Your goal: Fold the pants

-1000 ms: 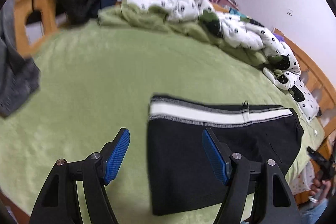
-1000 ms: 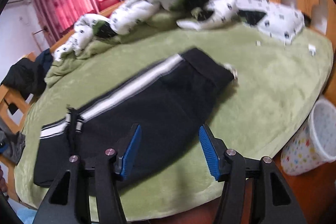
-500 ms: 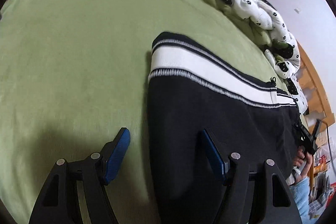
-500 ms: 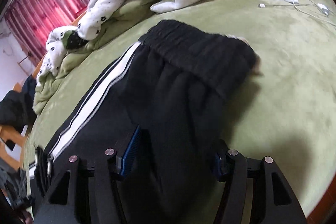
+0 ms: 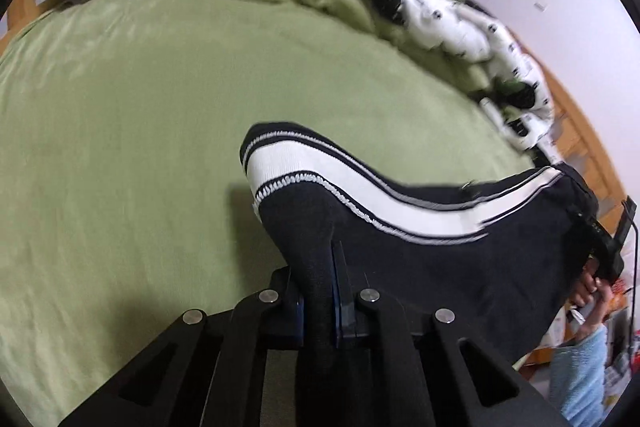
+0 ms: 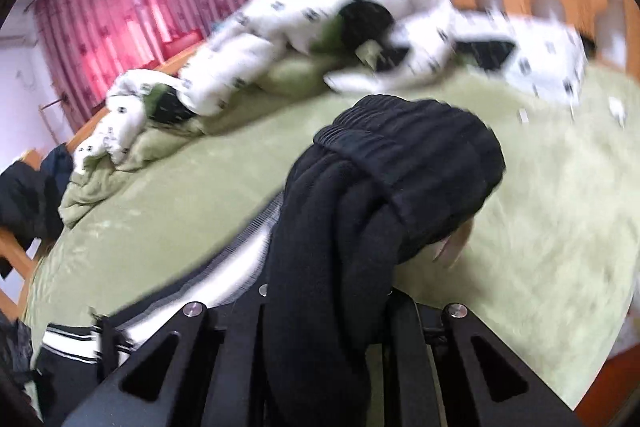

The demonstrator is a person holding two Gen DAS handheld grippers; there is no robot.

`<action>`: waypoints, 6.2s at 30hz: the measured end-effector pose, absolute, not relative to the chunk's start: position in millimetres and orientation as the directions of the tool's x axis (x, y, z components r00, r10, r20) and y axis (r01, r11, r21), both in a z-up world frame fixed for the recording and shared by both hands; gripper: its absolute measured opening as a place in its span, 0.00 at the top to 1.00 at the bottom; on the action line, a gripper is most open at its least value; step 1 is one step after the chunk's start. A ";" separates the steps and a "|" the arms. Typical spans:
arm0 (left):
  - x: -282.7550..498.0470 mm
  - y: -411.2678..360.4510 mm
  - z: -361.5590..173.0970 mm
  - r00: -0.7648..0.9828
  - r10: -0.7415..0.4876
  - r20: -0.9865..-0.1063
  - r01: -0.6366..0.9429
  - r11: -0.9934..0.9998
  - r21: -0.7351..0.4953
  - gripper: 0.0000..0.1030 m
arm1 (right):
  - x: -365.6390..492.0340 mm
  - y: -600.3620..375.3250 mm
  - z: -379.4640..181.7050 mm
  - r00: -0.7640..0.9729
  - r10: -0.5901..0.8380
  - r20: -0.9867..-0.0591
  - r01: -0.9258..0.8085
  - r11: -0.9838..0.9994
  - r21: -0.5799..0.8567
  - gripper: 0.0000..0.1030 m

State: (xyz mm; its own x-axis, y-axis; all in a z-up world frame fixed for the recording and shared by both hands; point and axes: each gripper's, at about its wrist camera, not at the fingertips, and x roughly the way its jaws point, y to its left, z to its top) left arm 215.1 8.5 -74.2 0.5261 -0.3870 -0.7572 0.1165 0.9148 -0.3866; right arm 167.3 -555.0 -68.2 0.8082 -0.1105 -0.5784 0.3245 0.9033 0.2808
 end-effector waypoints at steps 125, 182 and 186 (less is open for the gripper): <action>80.1 -26.3 -74.8 0.539 -0.450 -0.712 0.110 0.876 -0.470 0.57 | 88.7 -319.0 -70.2 0.642 0.261 -0.721 -0.157 0.965 0.209 0.53; 80.7 56.6 -96.5 0.601 -0.209 -0.771 -0.128 0.927 -0.351 0.51 | 113.5 -191.9 -123.6 0.544 0.370 -0.754 -0.164 0.927 0.336 0.64; 83.3 52.0 -97.7 0.591 -0.199 -0.781 -0.123 0.935 -0.332 0.51 | 111.6 -196.9 -126.8 0.531 0.378 -0.759 -0.171 0.925 0.341 0.61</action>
